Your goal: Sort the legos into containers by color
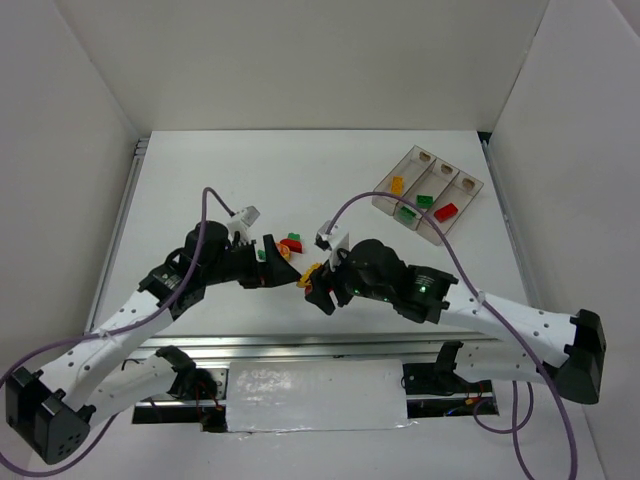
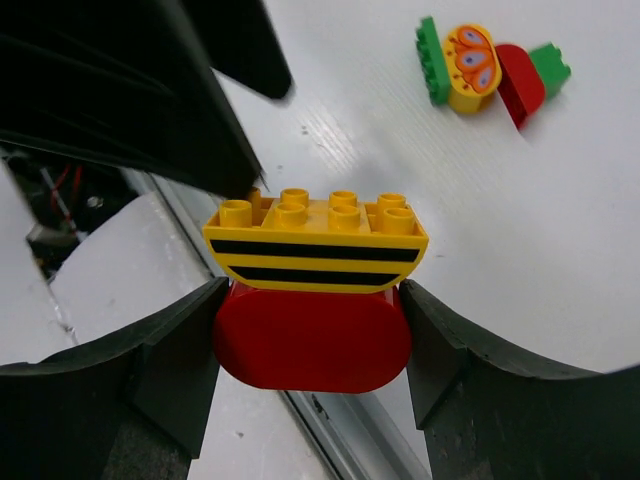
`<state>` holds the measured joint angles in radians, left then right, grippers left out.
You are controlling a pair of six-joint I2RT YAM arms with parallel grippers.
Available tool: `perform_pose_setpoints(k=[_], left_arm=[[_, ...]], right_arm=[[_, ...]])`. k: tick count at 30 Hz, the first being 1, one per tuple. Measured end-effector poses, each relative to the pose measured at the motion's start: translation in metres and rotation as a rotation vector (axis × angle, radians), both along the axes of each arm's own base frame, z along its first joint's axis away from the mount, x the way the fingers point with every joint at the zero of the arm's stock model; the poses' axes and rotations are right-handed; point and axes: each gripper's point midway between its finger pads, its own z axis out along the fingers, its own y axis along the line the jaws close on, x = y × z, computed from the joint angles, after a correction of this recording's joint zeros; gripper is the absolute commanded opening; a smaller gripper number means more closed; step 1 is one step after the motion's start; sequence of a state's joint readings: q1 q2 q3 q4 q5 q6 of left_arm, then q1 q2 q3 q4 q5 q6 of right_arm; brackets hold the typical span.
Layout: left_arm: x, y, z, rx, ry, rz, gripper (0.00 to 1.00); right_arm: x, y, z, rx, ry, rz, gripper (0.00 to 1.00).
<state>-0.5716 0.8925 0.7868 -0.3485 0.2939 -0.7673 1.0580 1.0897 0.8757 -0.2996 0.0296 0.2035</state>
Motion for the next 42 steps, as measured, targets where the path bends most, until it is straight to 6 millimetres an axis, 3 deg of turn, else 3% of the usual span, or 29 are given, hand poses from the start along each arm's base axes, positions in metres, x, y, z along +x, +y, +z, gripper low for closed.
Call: perform_pose_setpoints(k=[4,10,23,33,36,39,40,42], left_arm=[[-0.014,-0.027,-0.002,-0.149,0.097,-0.108,0.98],[-0.022,-0.043,0.007,-0.243,0.143,-0.169,0.94],[-0.013,-0.042,0.005,-0.206,0.138,-0.102,0.93],[-0.024,-0.061,0.013,-0.26,0.146,-0.207,0.87],[-0.028,-0.064,0.015,-0.266,0.143,-0.227,0.83],[-0.03,-0.066,0.013,-0.261,0.147,-0.236,0.7],[-0.03,-0.066,0.012,-0.259,0.149,-0.237,0.61],[-0.03,-0.068,0.007,-0.248,0.156,-0.242,0.56]], right_arm=[[-0.012,-0.007,0.01,0.013,-0.02,0.06,0.0],[-0.017,-0.011,0.01,0.001,-0.022,0.075,0.0],[-0.023,-0.007,-0.01,-0.049,0.007,0.092,0.0],[-0.017,-0.006,-0.014,-0.071,0.0,0.069,0.0],[-0.013,-0.005,-0.016,-0.085,-0.002,0.058,0.0],[-0.01,-0.004,-0.013,-0.085,-0.013,0.05,0.0],[-0.009,-0.004,-0.011,-0.081,-0.017,0.047,0.0],[-0.007,-0.003,-0.007,-0.073,-0.027,0.042,0.0]])
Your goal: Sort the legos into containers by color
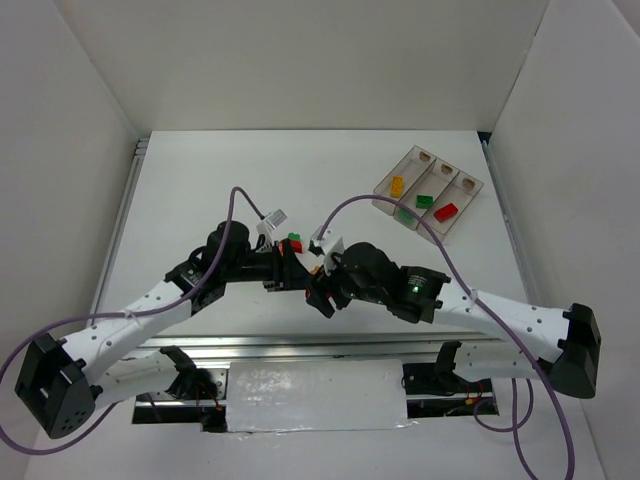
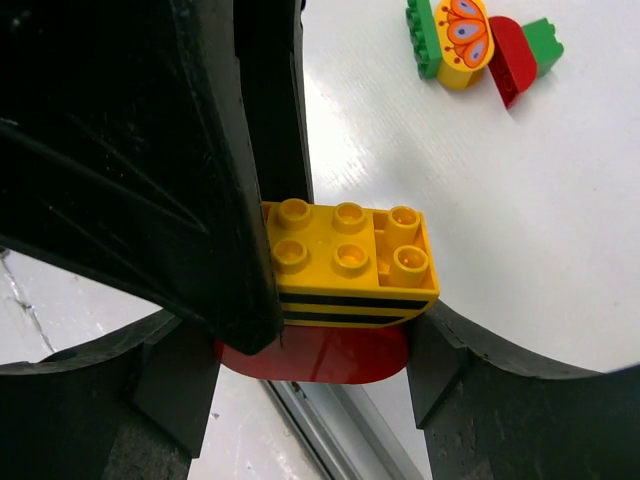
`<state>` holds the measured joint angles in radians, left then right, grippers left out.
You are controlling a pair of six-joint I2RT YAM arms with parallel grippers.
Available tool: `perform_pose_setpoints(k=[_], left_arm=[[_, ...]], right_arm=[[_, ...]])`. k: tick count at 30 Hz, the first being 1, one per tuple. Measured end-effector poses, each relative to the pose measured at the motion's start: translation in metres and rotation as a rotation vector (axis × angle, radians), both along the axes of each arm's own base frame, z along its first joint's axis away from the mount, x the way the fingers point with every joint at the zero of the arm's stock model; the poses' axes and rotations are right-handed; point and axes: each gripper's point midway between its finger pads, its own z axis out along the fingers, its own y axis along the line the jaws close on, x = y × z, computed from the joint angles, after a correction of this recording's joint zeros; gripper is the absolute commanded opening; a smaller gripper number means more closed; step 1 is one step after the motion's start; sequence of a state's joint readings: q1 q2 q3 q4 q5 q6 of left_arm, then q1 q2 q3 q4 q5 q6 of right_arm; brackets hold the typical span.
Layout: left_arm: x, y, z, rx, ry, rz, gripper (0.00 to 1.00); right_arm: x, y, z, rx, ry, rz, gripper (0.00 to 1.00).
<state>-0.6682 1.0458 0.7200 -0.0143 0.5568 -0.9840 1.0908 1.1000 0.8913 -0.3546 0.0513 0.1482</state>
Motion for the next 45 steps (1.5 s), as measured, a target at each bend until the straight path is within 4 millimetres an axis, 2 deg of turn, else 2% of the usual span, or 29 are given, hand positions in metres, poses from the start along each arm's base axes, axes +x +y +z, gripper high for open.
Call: perform_pose_setpoints(k=[3,4,6,7,8,9,10,11,13,14,15,19,22,26,30,35,39,42,45], left_arm=[[0.001,-0.003,-0.003,0.002,-0.008,-0.013,0.54],[0.001,-0.004,-0.003,0.002,-0.008,-0.016,0.34],[0.001,-0.006,-0.007,0.01,-0.001,-0.018,0.18],[0.001,-0.007,-0.008,0.013,-0.001,-0.02,0.0],[0.001,-0.007,-0.01,0.017,-0.001,-0.022,0.0],[0.001,-0.008,-0.01,0.02,-0.005,-0.026,0.0],[0.001,-0.008,-0.01,0.023,-0.014,-0.03,0.0],[0.001,-0.008,-0.01,0.025,-0.02,-0.031,0.0],[0.002,-0.008,-0.009,0.027,-0.029,-0.028,0.0],[0.003,-0.007,-0.008,0.029,-0.037,-0.021,0.0],[0.003,-0.005,-0.007,0.034,-0.05,-0.017,0.0],[0.0,-0.003,0.006,0.017,-0.128,-0.019,0.0],[0.001,0.0,0.022,-0.015,-0.2,-0.006,0.0],[-0.001,0.002,0.046,-0.077,-0.283,-0.005,0.0],[-0.01,-0.001,0.066,-0.153,-0.349,-0.053,0.0],[-0.022,-0.002,0.083,-0.227,-0.415,-0.113,0.0],[-0.026,-0.002,0.09,-0.254,-0.441,-0.136,0.0],[-0.029,-0.002,0.095,-0.276,-0.459,-0.153,0.0],[-0.032,-0.003,0.099,-0.292,-0.474,-0.165,0.0]], right_arm=[[0.002,-0.003,0.001,-0.01,-0.013,-0.01,0.0],[0.002,-0.004,0.0,-0.015,-0.014,-0.012,0.0],[0.004,-0.009,-0.003,-0.039,-0.022,-0.018,0.02],[0.004,-0.01,-0.004,-0.046,-0.022,-0.02,0.04],[0.003,-0.011,-0.005,-0.052,-0.019,-0.02,0.14],[0.003,-0.011,-0.006,-0.054,-0.017,-0.02,0.19],[0.003,-0.011,-0.006,-0.054,-0.017,-0.021,0.28],[0.003,-0.011,-0.006,-0.053,-0.017,-0.018,0.54],[0.003,-0.011,-0.006,-0.045,-0.015,-0.017,0.71],[0.004,-0.01,-0.005,-0.028,-0.014,-0.018,0.94],[0.004,-0.009,-0.004,-0.002,-0.004,-0.022,1.0],[0.006,-0.01,0.014,0.121,0.014,-0.029,1.0],[0.01,-0.023,0.034,0.237,0.027,-0.044,1.0],[0.006,-0.042,0.056,0.378,0.041,-0.014,1.0],[0.001,-0.053,0.065,0.472,0.083,0.029,1.0],[-0.025,-0.046,0.08,0.582,0.157,0.186,1.0],[-0.046,-0.04,0.106,0.673,0.168,0.324,1.0],[-0.052,-0.039,0.119,0.716,0.171,0.367,0.99],[-0.052,-0.036,0.126,0.745,0.181,0.385,0.92]])
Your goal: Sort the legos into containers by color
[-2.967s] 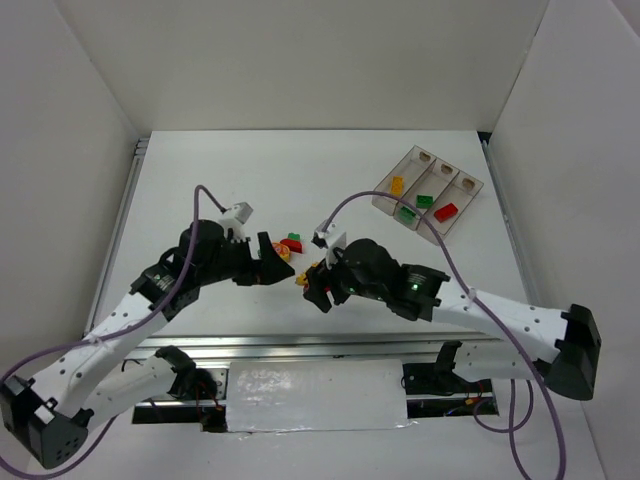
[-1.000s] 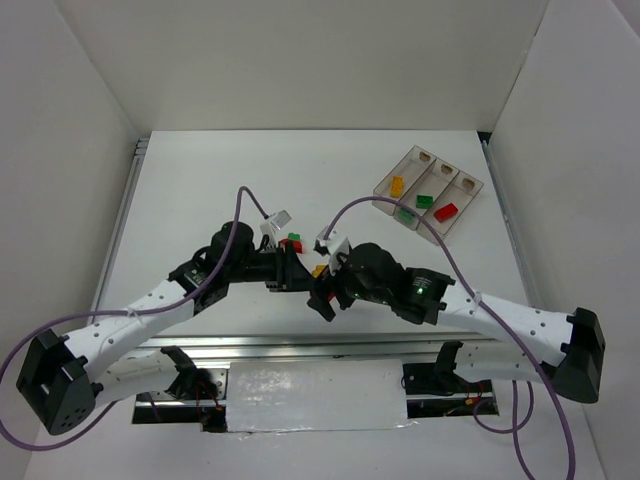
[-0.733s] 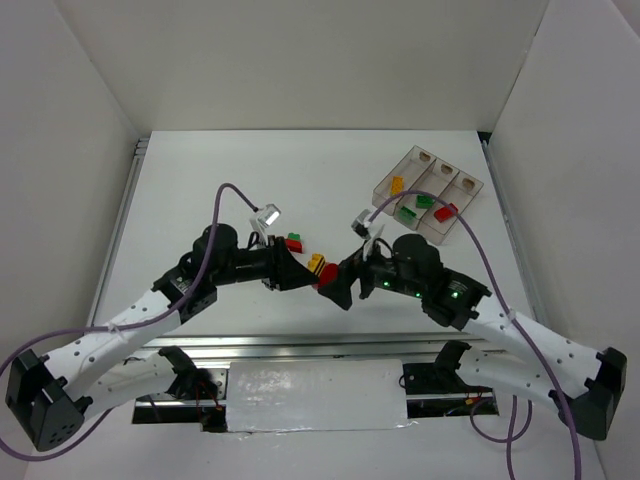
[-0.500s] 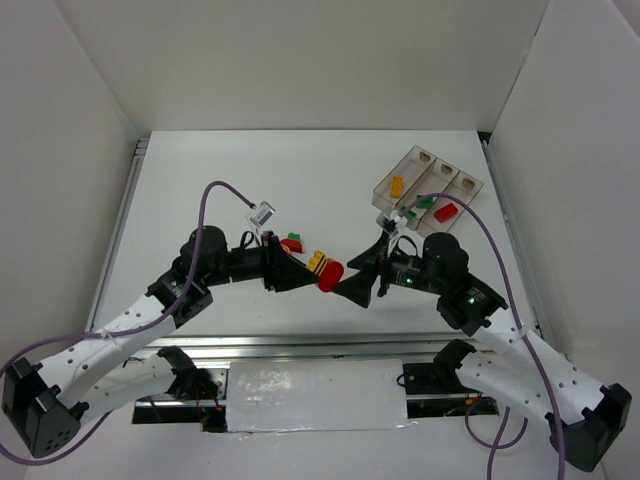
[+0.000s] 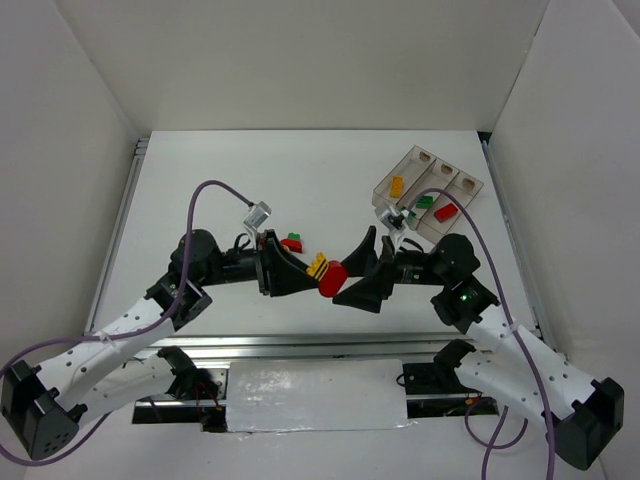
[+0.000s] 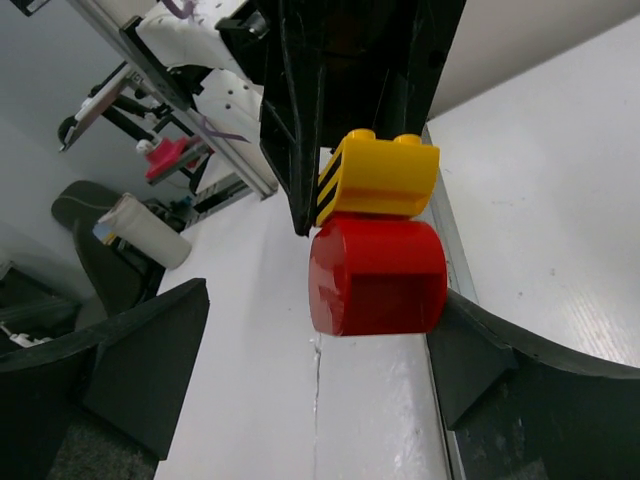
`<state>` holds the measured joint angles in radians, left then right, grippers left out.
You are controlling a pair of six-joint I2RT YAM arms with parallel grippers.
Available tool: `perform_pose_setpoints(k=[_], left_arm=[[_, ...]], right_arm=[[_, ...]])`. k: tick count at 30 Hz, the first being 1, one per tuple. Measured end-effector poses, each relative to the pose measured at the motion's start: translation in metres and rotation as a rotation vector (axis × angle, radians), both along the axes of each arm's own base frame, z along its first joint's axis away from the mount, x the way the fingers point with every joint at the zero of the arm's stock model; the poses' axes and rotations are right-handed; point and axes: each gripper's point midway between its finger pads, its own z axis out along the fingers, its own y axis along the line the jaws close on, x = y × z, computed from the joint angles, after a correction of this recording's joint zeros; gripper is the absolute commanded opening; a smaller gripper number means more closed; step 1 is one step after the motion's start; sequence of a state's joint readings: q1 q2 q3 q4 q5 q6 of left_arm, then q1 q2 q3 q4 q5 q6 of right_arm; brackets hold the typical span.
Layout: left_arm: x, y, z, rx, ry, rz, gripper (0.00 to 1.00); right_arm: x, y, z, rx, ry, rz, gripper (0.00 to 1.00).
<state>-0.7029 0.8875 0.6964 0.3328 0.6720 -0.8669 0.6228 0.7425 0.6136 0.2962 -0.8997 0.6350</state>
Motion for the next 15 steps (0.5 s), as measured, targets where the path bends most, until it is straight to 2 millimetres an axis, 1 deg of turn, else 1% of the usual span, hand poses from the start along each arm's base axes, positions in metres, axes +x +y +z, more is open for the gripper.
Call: perform_pose_setpoints(k=[3,5,6,7,8,9,10,13,15], left_arm=[[-0.002,0.0,-0.002,-0.005,-0.006,-0.01,0.0],[-0.003,0.0,-0.004,-0.005,-0.004,-0.018,0.0],[-0.004,0.0,-0.005,-0.005,-0.004,-0.023,0.0],[-0.004,0.0,-0.005,-0.005,-0.004,-0.025,0.0],[-0.005,0.0,-0.005,-0.005,-0.006,-0.032,0.0],[-0.007,0.0,-0.004,-0.009,-0.01,-0.04,0.0],[-0.008,0.0,-0.003,-0.011,-0.022,-0.042,0.0],[-0.006,0.002,-0.002,-0.013,-0.02,-0.022,0.0],[-0.002,0.003,-0.004,0.0,-0.01,0.004,0.0]], right_arm=[[0.004,0.004,0.002,0.012,0.014,0.007,0.88],[0.008,0.007,0.001,0.013,0.023,0.007,0.8],[0.009,0.008,0.0,0.014,0.029,0.008,0.67],[0.011,0.009,0.0,0.015,0.031,0.008,0.57],[0.012,0.01,0.0,0.017,0.035,0.008,0.43],[0.015,0.011,-0.001,0.016,0.038,0.0,0.08],[0.015,0.011,-0.002,0.012,0.048,0.005,0.0],[0.015,0.011,-0.003,0.011,0.043,0.004,0.0],[0.015,0.011,-0.004,0.008,0.024,0.001,0.0]])
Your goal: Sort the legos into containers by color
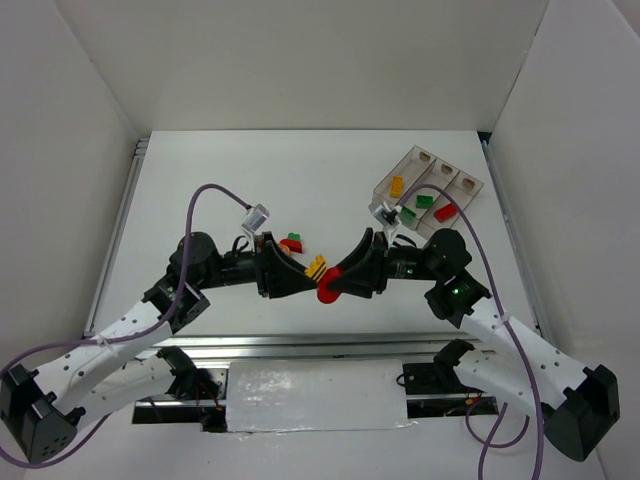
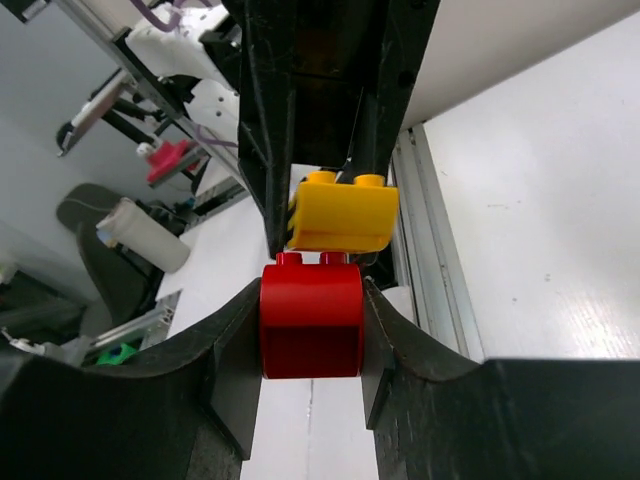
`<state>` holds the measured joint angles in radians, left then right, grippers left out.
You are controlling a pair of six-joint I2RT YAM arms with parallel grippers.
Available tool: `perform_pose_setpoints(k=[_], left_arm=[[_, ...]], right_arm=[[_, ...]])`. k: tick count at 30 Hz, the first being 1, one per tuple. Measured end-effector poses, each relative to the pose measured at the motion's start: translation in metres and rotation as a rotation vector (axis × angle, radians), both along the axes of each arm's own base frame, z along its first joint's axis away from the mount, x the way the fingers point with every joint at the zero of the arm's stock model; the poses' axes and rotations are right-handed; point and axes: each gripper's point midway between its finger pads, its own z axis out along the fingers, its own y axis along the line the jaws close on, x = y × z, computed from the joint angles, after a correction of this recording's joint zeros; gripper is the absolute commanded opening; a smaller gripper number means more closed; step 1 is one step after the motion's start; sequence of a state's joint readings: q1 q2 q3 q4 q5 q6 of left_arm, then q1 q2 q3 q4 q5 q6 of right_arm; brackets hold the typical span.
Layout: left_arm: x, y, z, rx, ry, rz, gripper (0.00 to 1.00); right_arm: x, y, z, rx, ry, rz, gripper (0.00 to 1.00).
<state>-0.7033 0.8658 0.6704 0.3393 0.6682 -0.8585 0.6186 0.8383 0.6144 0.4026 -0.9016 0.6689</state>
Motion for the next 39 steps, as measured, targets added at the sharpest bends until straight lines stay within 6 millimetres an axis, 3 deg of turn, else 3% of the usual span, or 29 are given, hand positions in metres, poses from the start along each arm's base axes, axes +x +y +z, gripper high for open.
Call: perform_pose_setpoints(k=[4,8,11,13,15,17,19,21,24,26,30,34,39], left_arm=[[0.01,0.007,-0.003,0.034,0.012,0.066,0.0],[0.021,0.021,0.01,0.034,-0.017,0.138,0.0],[0.028,0.031,0.02,0.04,-0.045,0.193,0.0],[0.034,0.038,0.024,0.063,-0.054,0.236,0.0],[0.04,0.045,0.023,0.109,-0.057,0.285,0.0],[0.044,0.051,0.019,0.158,-0.056,0.327,0.0],[0.048,0.059,0.009,0.221,-0.048,0.372,0.0],[0.048,0.068,-0.006,0.286,-0.033,0.404,0.0],[0.045,0.083,-0.025,0.376,-0.016,0.444,0.0],[0.042,0.093,-0.033,0.419,-0.02,0.471,0.0],[0.039,0.107,-0.04,0.463,-0.049,0.507,0.0],[0.036,0.114,-0.053,0.501,-0.053,0.52,0.0],[0.037,0.116,-0.057,0.515,-0.052,0.523,0.0]], right_arm=[[0.006,-0.005,-0.005,-0.019,-0.04,-0.029,0.0],[0.024,-0.013,-0.018,-0.057,-0.031,-0.103,0.0],[0.049,-0.022,-0.035,-0.118,0.029,-0.226,0.0],[0.077,-0.034,-0.051,-0.183,0.099,-0.381,0.0],[0.115,-0.053,-0.064,-0.265,0.187,-0.579,0.0],[0.159,-0.086,-0.076,-0.356,0.291,-0.818,0.0],[0.202,-0.137,-0.082,-0.423,0.397,-1.067,0.0],[0.239,-0.201,-0.09,-0.472,0.498,-1.324,0.0],[0.263,-0.27,-0.111,-0.561,0.623,-1.575,0.0],[0.271,-0.3,-0.123,-0.644,0.69,-1.684,0.0],[0.294,-0.33,-0.136,-0.751,0.747,-1.794,0.0],[0.312,-0.342,-0.151,-0.816,0.775,-1.827,0.0],[0.315,-0.347,-0.178,-0.898,0.827,-1.821,0.08]])
